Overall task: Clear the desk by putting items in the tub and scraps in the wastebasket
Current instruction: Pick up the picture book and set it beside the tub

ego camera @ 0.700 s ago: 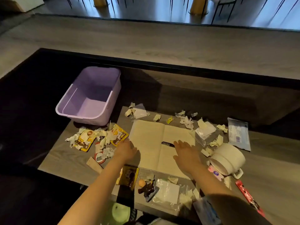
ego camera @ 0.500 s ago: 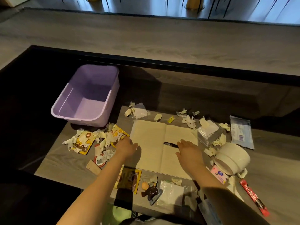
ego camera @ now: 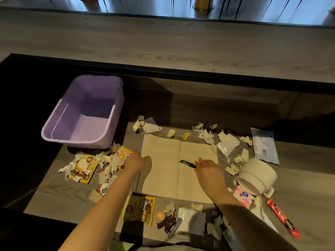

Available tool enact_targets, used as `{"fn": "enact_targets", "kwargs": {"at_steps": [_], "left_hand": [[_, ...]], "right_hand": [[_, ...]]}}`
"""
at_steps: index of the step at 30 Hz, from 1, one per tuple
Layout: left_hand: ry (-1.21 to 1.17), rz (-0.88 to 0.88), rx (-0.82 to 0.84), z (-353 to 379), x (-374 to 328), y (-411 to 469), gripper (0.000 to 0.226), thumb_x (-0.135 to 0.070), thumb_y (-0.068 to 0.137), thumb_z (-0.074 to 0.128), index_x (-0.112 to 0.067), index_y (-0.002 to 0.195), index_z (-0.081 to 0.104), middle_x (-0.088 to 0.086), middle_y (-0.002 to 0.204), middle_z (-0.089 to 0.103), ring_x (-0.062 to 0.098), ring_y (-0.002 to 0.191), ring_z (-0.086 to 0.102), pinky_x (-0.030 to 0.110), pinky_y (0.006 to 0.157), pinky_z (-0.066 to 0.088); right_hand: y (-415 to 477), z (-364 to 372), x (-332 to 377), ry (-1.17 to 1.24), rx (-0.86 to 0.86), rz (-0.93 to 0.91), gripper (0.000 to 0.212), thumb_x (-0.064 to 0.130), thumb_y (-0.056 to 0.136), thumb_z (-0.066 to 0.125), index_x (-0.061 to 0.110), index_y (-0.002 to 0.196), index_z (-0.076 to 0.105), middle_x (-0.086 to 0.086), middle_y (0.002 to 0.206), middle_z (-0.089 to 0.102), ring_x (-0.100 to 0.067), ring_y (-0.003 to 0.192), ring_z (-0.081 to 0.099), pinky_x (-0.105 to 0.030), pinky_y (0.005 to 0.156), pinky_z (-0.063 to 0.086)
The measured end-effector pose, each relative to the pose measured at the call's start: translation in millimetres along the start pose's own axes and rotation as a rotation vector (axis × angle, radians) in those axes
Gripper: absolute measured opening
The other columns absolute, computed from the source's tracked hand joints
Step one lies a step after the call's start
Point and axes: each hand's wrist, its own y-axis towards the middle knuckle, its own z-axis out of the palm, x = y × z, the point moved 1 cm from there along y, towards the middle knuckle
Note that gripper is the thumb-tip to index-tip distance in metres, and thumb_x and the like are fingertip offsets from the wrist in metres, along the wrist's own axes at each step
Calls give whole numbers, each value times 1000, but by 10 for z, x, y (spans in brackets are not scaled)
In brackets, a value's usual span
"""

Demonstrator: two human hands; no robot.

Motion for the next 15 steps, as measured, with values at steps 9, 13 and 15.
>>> {"fn": "enact_targets", "kwargs": {"at_steps": [9,13,15], "left_hand": [[-5,254,-113,-229,-350,-296,12,-14,88,54,-7,94,62,3,80,57,22,82,52,27,60,38],[86,343,-164,-317,-461,-411,12,-16,88,56,-10,97,60,1,82,54,16,78,50,18,51,32],[120,375,-151,-321,-518,-474,19,-18,88,57,-8,103,61,1,85,55,16,79,52,19,54,36]], "right_hand": [[77,-77,-1,-58,-14,-115,25,21,50,90,23,66,71,7,64,62,-16,58,58,-27,45,46],[142,-101,206,-63,19,-190,25,27,48,90,24,60,68,7,62,59,-14,56,56,-25,45,43],[146,-189,277,-20,46,-197,18,29,66,81,20,78,70,1,79,64,-20,74,60,-30,59,46]]}}
